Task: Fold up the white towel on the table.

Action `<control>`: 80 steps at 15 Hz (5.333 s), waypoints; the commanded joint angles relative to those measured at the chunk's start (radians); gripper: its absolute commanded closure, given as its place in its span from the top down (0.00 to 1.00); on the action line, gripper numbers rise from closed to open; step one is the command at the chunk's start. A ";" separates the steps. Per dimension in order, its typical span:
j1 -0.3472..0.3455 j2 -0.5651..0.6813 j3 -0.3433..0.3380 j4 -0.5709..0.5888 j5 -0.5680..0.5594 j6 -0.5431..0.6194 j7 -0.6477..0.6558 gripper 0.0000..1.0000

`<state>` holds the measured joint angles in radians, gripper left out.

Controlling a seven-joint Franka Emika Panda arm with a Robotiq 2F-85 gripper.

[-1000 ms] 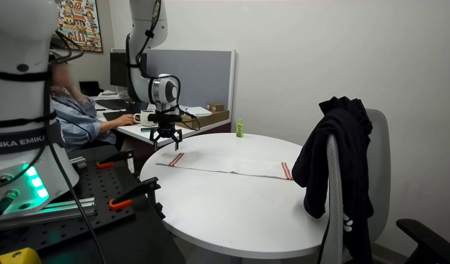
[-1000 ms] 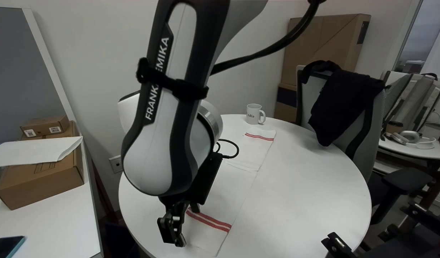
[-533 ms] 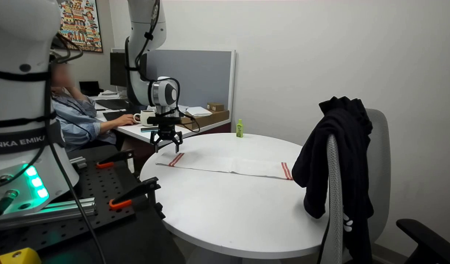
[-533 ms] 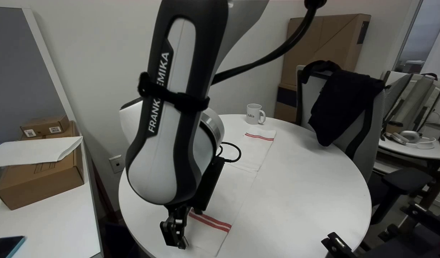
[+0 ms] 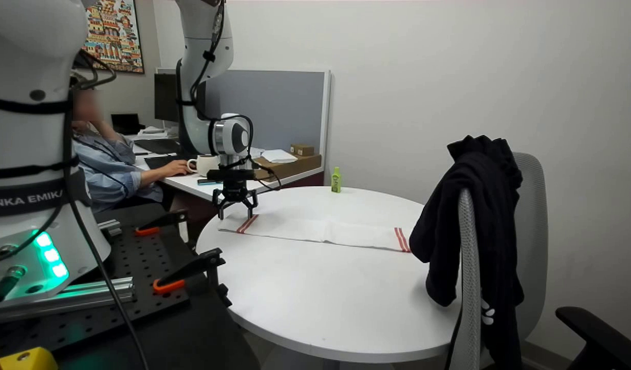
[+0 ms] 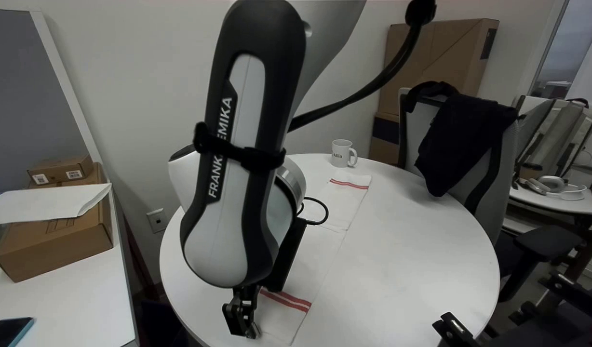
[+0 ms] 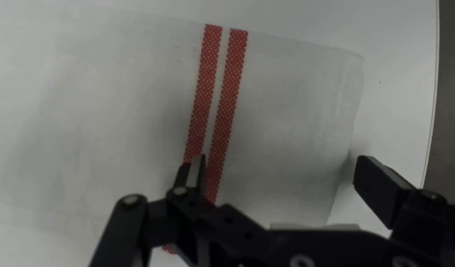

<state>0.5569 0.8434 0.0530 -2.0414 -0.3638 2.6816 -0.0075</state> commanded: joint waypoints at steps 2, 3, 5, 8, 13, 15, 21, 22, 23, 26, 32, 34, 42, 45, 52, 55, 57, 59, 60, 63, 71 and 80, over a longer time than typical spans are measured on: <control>0.029 0.024 -0.026 0.015 -0.034 0.026 0.039 1.00; 0.030 0.024 -0.027 0.014 -0.033 0.027 0.039 1.00; 0.037 0.026 -0.032 0.012 -0.036 0.030 0.040 0.74; 0.047 0.019 -0.040 0.012 -0.038 0.031 0.043 0.52; 0.056 0.013 -0.048 0.012 -0.041 0.031 0.044 0.15; 0.056 0.008 -0.046 0.010 -0.039 0.031 0.041 0.04; 0.036 -0.084 -0.027 -0.029 -0.024 0.022 0.030 0.05; 0.037 -0.107 -0.031 -0.035 -0.027 0.017 0.033 0.05; 0.035 -0.132 -0.033 -0.041 -0.030 0.016 0.033 0.05; 0.024 -0.229 -0.032 -0.065 -0.039 -0.002 0.027 0.06; -0.017 -0.378 0.014 -0.102 -0.045 -0.045 -0.002 0.06; -0.032 -0.418 0.041 -0.103 -0.052 -0.072 -0.020 0.06; -0.117 -0.602 0.176 -0.040 -0.035 -0.239 -0.181 0.06; -0.154 -0.655 0.197 0.005 -0.033 -0.302 -0.234 0.06; -0.275 -0.735 0.158 0.041 -0.035 -0.354 -0.298 0.06; -0.327 -0.740 0.135 0.052 -0.037 -0.359 -0.340 0.06; -0.355 -0.732 0.121 0.065 -0.038 -0.362 -0.377 0.06; -0.375 -0.721 0.109 0.080 -0.046 -0.368 -0.410 0.06; -0.382 -0.716 0.105 0.089 -0.050 -0.374 -0.424 0.06; -0.397 -0.689 0.095 0.120 -0.062 -0.398 -0.457 0.06; -0.423 -0.631 0.060 0.184 -0.104 -0.437 -0.489 0.06; -0.437 -0.624 0.028 0.251 -0.176 -0.486 -0.481 0.06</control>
<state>0.1207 0.2067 0.0859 -1.8294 -0.5060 2.2374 -0.4757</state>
